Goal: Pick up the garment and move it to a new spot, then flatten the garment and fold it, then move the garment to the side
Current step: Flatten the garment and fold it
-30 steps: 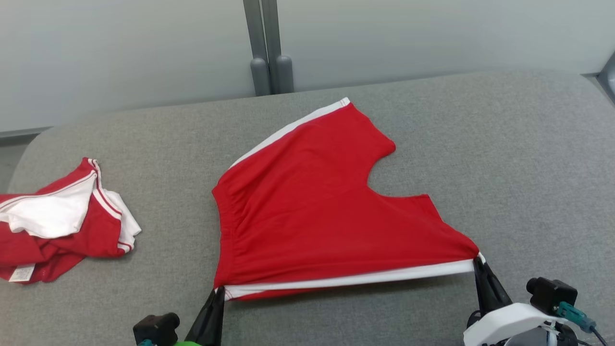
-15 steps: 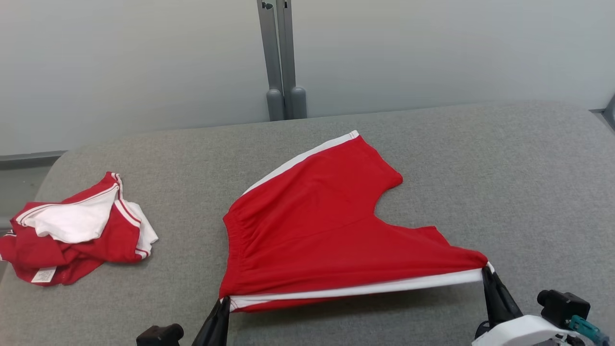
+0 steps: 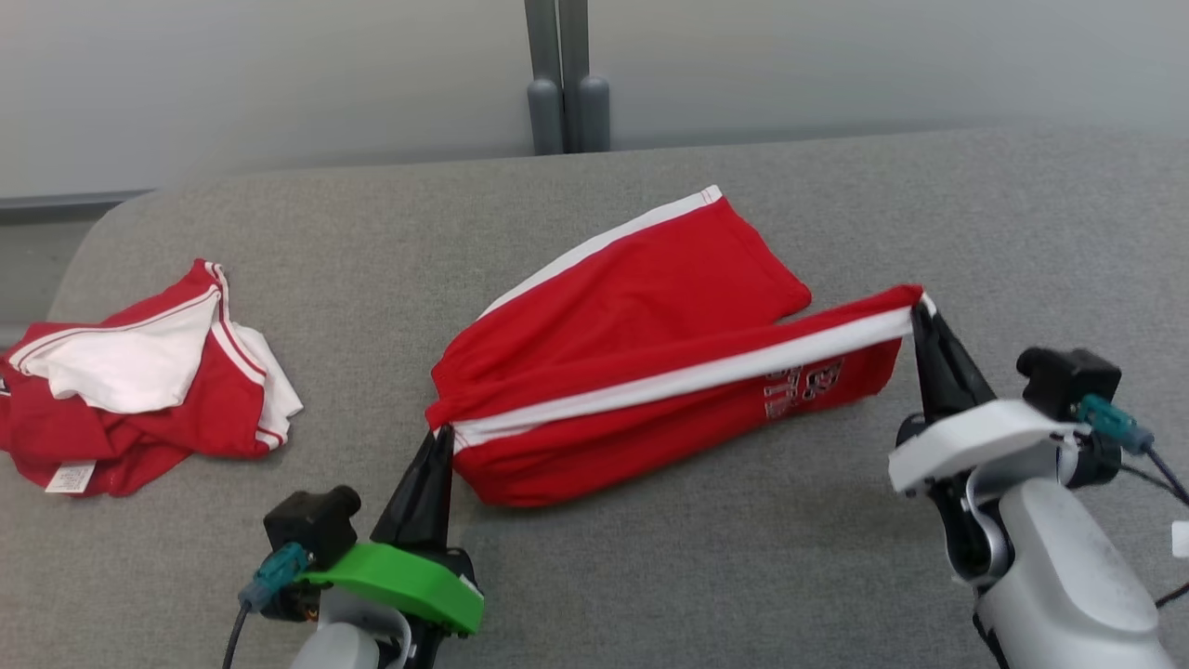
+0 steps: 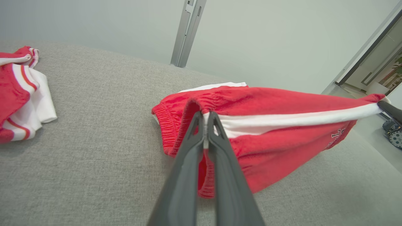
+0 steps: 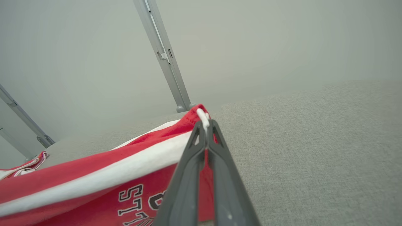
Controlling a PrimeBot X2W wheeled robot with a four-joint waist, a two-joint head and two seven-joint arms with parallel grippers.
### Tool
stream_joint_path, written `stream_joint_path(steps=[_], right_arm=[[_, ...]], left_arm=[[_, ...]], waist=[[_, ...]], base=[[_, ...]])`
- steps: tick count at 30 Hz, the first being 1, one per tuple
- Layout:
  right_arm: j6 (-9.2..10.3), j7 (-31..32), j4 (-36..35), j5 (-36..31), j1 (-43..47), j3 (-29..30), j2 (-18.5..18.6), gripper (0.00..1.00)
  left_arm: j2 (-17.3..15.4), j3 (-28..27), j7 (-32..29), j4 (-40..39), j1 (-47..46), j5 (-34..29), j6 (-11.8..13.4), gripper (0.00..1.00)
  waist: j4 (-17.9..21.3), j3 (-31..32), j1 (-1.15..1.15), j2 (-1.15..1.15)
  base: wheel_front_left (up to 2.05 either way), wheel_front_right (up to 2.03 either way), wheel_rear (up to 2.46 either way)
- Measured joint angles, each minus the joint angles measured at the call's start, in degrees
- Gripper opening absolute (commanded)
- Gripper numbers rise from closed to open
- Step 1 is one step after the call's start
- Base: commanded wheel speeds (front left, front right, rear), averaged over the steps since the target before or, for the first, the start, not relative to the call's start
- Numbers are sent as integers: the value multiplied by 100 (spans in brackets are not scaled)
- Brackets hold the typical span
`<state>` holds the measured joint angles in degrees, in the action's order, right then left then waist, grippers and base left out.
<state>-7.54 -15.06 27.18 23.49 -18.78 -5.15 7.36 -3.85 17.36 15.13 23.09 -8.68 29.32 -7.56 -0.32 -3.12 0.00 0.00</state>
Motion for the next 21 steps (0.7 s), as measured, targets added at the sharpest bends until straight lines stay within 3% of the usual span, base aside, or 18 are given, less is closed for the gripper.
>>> stream_joint_path(steps=[9,21], right_arm=[[0,0,1060,-410,-1737,-134,216,0],[0,0,2170,-999,-3466,-311,444,0]], left_arm=[[99,-18,0,53,-831,16,0,0],[100,427,0,56,-1817,392,0,0]], waist=[[-212,-756,0,0],[-723,-1714,-1,0]], base=[[0,0,0],[0,0,0]])
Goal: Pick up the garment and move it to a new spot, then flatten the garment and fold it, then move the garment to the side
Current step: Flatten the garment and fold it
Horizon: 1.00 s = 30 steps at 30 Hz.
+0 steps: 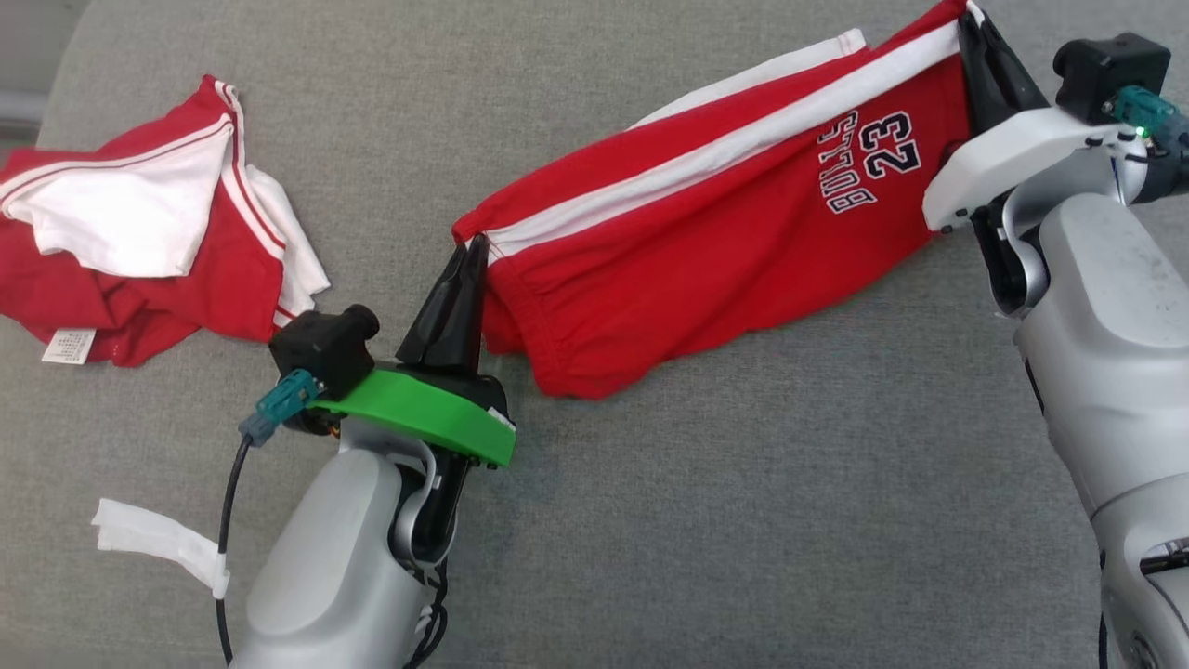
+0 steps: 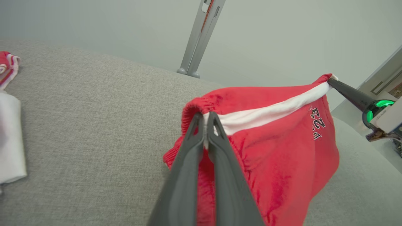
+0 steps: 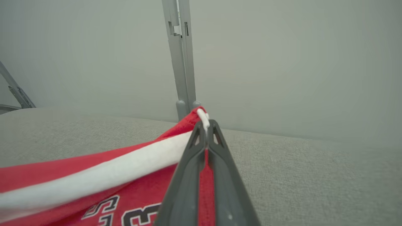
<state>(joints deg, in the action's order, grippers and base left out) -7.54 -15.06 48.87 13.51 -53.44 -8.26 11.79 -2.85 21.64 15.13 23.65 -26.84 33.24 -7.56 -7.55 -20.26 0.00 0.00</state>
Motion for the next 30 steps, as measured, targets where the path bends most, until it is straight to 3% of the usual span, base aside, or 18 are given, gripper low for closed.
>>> stream_joint_path(steps=[12,13,14,15,24,30], right_arm=[[0,0,877,-514,-773,146,40,0],[0,0,911,-531,-800,163,21,58],[0,0,948,-572,-829,181,-1,100],[0,0,969,-597,-856,196,-14,100],[1,0,702,-655,-866,369,-38,100],[0,0,744,-355,-515,149,-36,100]], left_arm=[[1,212,0,111,-502,196,110,2],[1,218,0,107,-513,201,131,32],[2,220,0,97,-528,227,153,47],[1,225,0,97,-538,254,163,100],[5,60,0,64,-510,190,352,100],[4,-149,0,0,-268,-60,431,100]], waist=[[-402,-695,0,0],[-415,-729,0,0],[-428,-769,0,0],[-436,-802,0,0],[-354,-823,0,0],[-277,-715,0,0]], base=[[0,0,0],[0,0,0],[0,0,0],[0,0,0],[0,0,0],[0,0,0]])
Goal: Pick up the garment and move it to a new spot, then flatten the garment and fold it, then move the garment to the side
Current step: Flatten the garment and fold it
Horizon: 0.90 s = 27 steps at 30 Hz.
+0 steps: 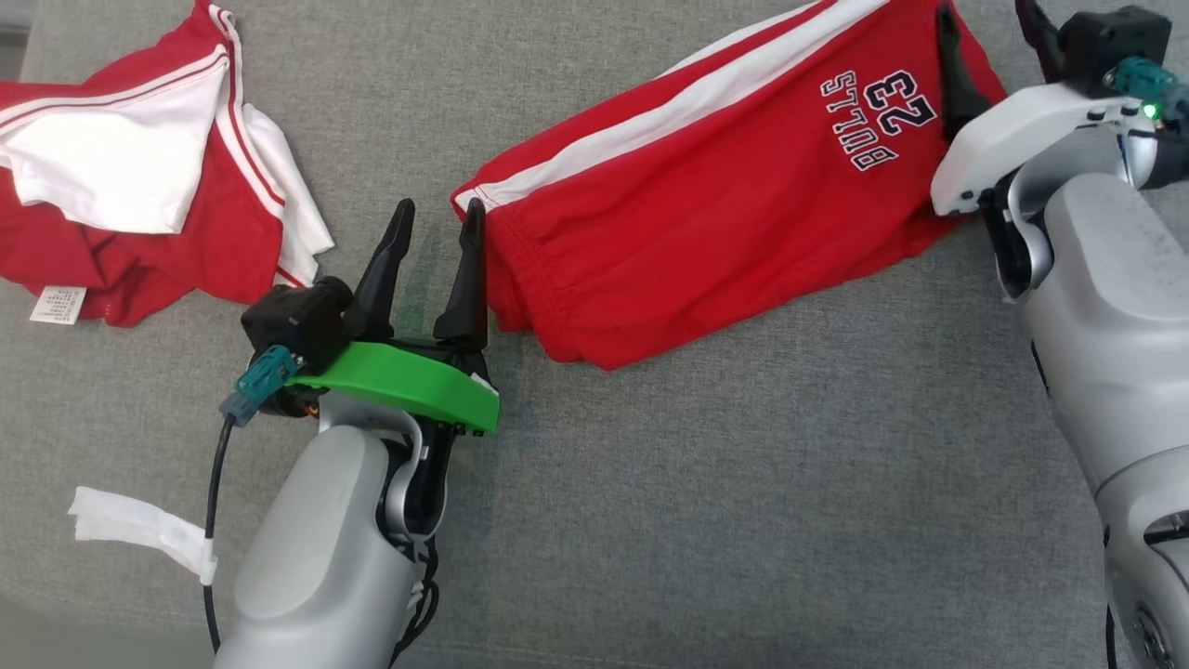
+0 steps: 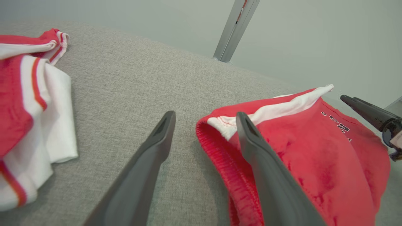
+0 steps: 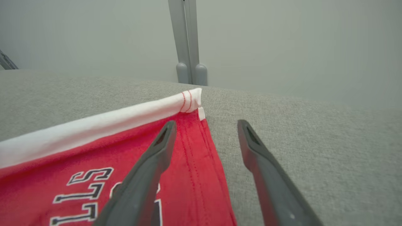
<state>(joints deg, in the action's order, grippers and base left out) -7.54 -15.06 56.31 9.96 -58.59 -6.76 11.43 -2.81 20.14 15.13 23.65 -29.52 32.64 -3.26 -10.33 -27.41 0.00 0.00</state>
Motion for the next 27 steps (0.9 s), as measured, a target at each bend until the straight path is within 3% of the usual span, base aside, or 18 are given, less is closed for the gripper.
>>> stream_joint_path(steps=[5,13,14,15,16,27], right_arm=[[1,3,323,342,159,-404,125,100],[1,523,808,898,135,-873,175,100],[1,550,829,956,136,-925,170,64],[2,565,844,1020,136,-978,164,14],[2,563,860,1074,146,-1027,157,0],[-2,133,1058,1782,650,-982,16,0]], left_arm=[[1,-140,0,-34,163,-127,0,100],[1,-245,0,-2,252,-302,-1,100],[1,-260,0,2,264,-308,-1,100],[1,-280,0,5,292,-325,-1,100],[1,-302,0,14,327,-352,-1,100],[3,-602,0,141,783,-751,-9,100]], waist=[[31,89,0,0],[30,165,0,0],[32,179,0,0],[39,198,0,0],[48,219,0,0],[207,693,0,0]], base=[[0,0,0],[0,0,0],[0,0,0],[0,0,0],[0,0,0],[0,0,0]])
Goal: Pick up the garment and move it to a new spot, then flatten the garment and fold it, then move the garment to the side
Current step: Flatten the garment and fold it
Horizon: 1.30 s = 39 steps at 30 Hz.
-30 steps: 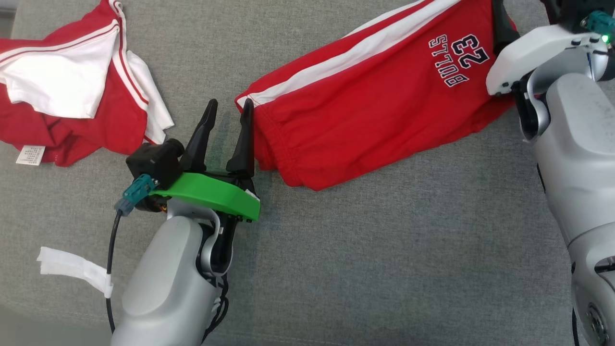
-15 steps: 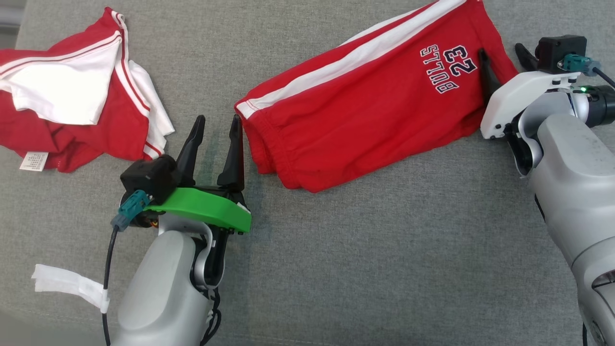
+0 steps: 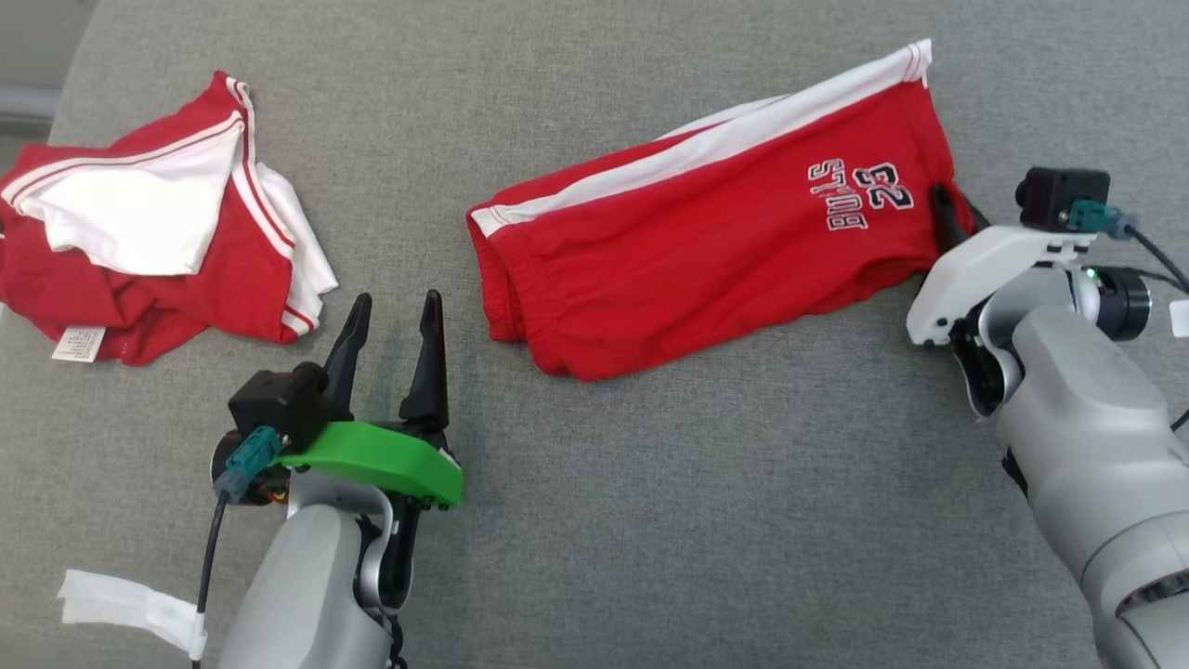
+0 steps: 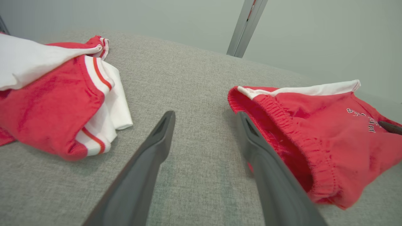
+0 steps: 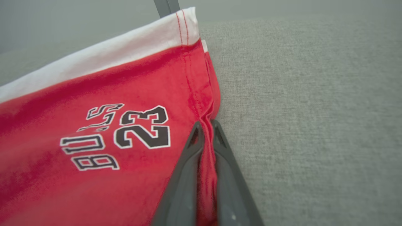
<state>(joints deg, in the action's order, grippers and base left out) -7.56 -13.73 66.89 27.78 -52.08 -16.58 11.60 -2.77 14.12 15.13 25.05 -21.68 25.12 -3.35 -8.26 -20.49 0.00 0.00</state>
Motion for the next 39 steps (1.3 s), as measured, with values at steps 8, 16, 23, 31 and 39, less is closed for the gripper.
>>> stream_joint_path(steps=[8,16,23,31,39], right_arm=[[1,-104,-108,421,748,-13,-86,0],[1,-125,-249,617,1226,-54,-105,0],[2,-127,-489,612,1471,156,-54,0],[4,-132,-1194,360,1506,401,-82,0],[5,-133,-2194,328,1430,-166,-454,0]], left_arm=[[-1,-256,0,86,454,-112,-82,100],[0,-389,0,65,846,-325,-127,100],[-1,-476,0,-10,1045,-455,-136,100],[-1,-478,0,-60,1134,-459,-111,100],[-2,-375,0,-64,1135,-425,-37,100]], waist=[[207,529,0,0],[473,973,0,0],[565,1186,0,0],[409,1168,0,0],[156,1092,0,0]], base=[[0,0,0],[0,0,0],[0,0,0],[0,0,0],[0,0,0]])
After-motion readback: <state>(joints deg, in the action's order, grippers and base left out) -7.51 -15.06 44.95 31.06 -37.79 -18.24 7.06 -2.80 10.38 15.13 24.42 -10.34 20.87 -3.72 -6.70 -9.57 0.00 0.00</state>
